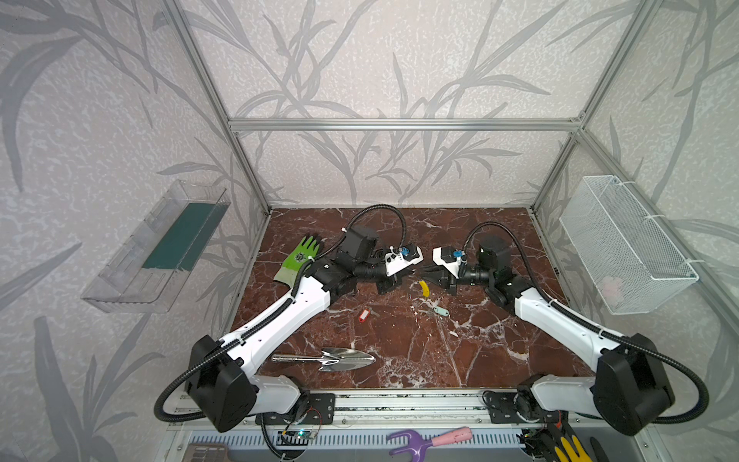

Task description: Put the keys on the keyring

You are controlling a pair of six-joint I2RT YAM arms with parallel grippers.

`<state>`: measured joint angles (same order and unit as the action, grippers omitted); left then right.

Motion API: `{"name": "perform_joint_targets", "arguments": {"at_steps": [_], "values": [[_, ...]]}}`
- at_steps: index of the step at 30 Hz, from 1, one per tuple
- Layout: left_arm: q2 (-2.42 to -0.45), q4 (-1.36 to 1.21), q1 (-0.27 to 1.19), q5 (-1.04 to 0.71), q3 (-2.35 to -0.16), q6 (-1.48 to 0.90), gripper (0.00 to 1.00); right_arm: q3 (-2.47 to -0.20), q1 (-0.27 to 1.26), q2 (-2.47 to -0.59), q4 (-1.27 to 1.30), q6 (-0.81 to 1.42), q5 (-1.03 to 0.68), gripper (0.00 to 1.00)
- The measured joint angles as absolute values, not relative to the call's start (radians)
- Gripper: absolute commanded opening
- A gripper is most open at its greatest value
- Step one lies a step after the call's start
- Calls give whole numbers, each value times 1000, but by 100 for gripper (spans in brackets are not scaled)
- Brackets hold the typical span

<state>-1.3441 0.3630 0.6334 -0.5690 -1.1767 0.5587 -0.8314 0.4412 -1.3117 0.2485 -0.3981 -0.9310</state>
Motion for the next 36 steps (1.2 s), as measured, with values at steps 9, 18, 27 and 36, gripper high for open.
{"name": "perform_joint_targets", "arguments": {"at_steps": [9, 18, 27, 36], "values": [[-1344, 383, 639, -575, -1177, 577, 0, -831, 441, -1307, 244, -414, -916, 18], [-1348, 393, 641, -582, -1187, 593, 0, -831, 442, -1307, 236, -416, -926, 13], [-1367, 400, 643, -605, -1215, 611, 0, -831, 442, -1307, 233, -416, -947, 3], [-1341, 290, 641, -569, -1154, 576, 26, -819, 440, -1307, 276, -369, -951, 0]]}}
